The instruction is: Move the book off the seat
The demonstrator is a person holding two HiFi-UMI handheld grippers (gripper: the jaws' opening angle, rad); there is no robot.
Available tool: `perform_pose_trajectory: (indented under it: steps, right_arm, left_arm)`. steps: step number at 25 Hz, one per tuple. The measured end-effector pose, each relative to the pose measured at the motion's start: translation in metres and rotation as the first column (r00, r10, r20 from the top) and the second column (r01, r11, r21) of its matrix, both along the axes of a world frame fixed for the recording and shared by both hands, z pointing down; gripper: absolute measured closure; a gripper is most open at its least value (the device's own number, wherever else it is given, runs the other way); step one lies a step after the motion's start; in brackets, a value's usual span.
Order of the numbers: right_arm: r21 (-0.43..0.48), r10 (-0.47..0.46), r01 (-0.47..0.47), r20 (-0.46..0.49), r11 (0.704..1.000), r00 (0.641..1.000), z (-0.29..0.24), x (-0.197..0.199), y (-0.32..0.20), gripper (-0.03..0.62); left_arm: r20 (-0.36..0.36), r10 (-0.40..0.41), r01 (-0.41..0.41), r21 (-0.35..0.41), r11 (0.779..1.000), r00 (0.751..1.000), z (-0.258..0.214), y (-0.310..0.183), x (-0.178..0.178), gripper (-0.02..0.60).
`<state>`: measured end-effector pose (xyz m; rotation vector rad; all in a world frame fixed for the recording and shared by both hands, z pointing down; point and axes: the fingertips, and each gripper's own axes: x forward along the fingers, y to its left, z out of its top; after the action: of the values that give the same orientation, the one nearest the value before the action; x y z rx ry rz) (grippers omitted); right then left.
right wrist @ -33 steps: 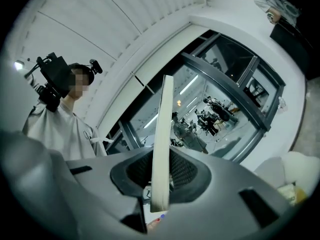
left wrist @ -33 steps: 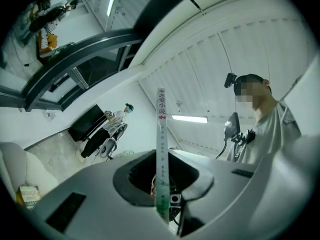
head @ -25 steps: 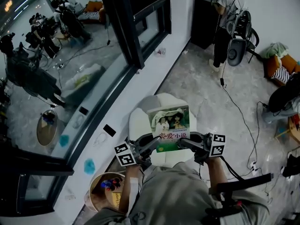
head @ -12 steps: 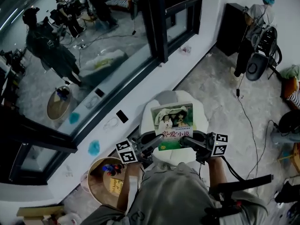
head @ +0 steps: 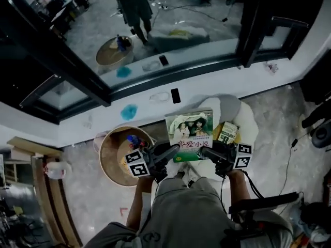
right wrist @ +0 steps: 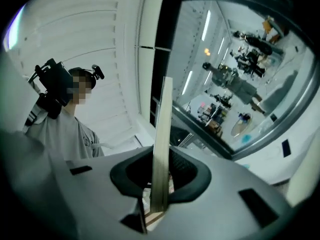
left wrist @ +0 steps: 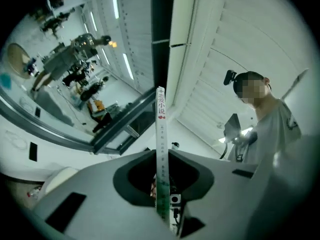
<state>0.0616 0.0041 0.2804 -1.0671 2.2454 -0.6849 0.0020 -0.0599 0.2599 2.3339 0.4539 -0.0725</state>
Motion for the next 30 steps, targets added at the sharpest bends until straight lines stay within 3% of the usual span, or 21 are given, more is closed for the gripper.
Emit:
perform_pose_trajectory:
  steps: [4, 8, 11, 14, 21, 25, 30]
  right_arm:
    - [-0.025, -0.234, 0.235, 0.033, 0.972, 0.972, 0.009, -0.056, -0.043, 0.520]
    - [-0.043, -0.355, 0.358, 0.064, 0.933, 0.933, 0.029, -0.070, -0.058, 0.520]
    - [-0.042, -0.424, 0.429, 0.101, 0.902, 0.900, 0.027, -0.116, -0.076, 0.520]
    - [-0.048, -0.504, 0.508, 0.075, 0.860, 0.861, 0.019, -0.162, -0.104, 0.520]
    - [-0.072, -0.603, 0.603, 0.029, 0.794, 0.797, 0.018, -0.253, -0.145, 0.520]
    - [-0.106, -0.638, 0.636, 0.014, 0.764, 0.770, 0.014, -0.326, -0.174, 0.520]
    - [-0.135, -0.652, 0.644, -0.027, 0.753, 0.758, 0.016, -0.392, -0.201, 0.520]
  left_arm:
    - [0.026, -0.226, 0.227, -0.052, 0.972, 0.974, 0.013, -0.028, -0.068, 0.508]
    - [0.063, -0.350, 0.353, -0.036, 0.935, 0.935, 0.030, -0.033, -0.087, 0.508]
    - [0.069, -0.424, 0.426, -0.030, 0.904, 0.903, 0.024, -0.045, -0.135, 0.508]
    - [0.043, -0.501, 0.502, -0.042, 0.864, 0.865, 0.019, -0.066, -0.185, 0.508]
    - [0.000, -0.602, 0.601, -0.058, 0.797, 0.799, 0.021, -0.098, -0.279, 0.508]
    - [-0.026, -0.650, 0.645, -0.097, 0.758, 0.759, 0.020, -0.122, -0.355, 0.508]
    - [-0.051, -0.667, 0.657, -0.128, 0.743, 0.743, 0.027, -0.147, -0.422, 0.508]
